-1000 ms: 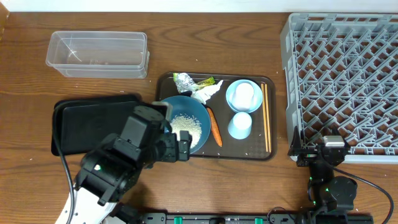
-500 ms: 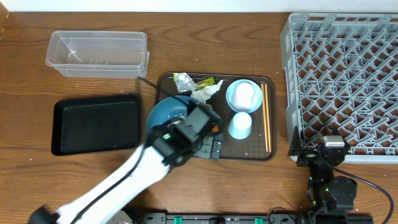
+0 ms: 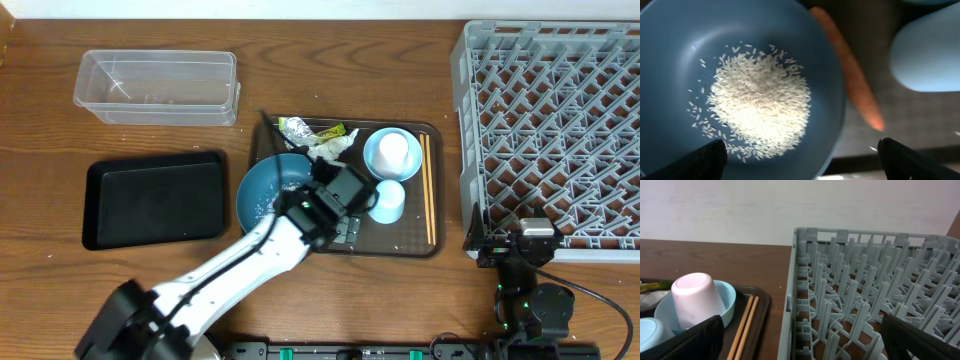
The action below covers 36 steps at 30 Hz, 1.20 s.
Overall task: Sort waste into correct bins and load items into the dishwasher rack
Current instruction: 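Reach the left gripper to the blue bowl rim, then grasp the blue bowl rim with the left gripper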
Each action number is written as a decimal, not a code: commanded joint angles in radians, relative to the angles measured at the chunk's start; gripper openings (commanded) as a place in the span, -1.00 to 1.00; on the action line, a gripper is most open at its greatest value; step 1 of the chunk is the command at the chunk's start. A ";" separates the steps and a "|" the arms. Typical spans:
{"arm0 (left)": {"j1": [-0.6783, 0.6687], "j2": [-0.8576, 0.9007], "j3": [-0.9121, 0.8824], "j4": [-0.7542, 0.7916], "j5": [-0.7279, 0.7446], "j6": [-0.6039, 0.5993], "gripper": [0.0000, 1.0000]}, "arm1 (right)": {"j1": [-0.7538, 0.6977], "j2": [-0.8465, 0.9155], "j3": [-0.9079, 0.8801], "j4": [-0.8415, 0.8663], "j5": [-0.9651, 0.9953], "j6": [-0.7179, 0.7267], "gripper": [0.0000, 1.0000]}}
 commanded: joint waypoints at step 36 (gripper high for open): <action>-0.028 0.194 0.015 0.075 -0.069 0.029 0.83 | 0.008 -0.007 -0.001 -0.005 0.007 -0.012 0.98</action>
